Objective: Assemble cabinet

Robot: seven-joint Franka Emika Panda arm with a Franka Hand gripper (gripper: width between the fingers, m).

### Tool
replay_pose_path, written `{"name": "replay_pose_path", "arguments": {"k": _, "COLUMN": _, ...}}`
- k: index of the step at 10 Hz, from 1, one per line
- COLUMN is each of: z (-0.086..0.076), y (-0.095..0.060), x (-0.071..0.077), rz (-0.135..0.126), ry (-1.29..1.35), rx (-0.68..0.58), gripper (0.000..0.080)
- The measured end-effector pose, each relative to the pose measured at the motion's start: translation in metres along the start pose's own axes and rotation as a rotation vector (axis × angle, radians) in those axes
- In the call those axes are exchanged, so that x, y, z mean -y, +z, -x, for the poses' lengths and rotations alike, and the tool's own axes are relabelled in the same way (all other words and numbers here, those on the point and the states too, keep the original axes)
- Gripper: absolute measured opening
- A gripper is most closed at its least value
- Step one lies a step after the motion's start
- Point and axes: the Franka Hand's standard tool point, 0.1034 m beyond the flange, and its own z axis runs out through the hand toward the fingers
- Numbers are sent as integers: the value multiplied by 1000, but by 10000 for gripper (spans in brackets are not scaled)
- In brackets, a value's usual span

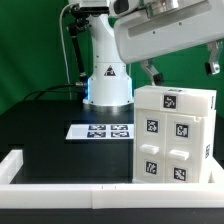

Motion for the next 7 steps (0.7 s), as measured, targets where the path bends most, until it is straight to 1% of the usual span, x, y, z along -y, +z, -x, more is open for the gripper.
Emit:
{"name": "replay_pose_path", "arguments": {"k": 1, "z": -1, "y": 0, "x": -1, "rz": 8, "ry": -101, "rx": 7, "gripper": 797}}
{"name": "replay_pose_path", "arguments": {"k": 2, "z": -1, "y": 0, "x": 1, "rz": 39, "ry": -263, "rx": 15, "gripper": 797}}
{"name": "replay_pose_path", "arguments": {"k": 3, "z": 0, "y": 1, "x": 5, "rz": 60, "ry": -365, "rx": 19, "gripper": 797}}
{"name": "replay_pose_path", "arguments": {"k": 4, "z": 2, "y": 2, "x": 7, "rz": 66, "ry": -389, "rx": 20, "gripper": 797}}
{"name": "replay_pose_path", "arguments": {"k": 7, "z": 1, "y": 2, "x": 4, "rz": 66, "ry": -616, "rx": 28, "gripper": 797}}
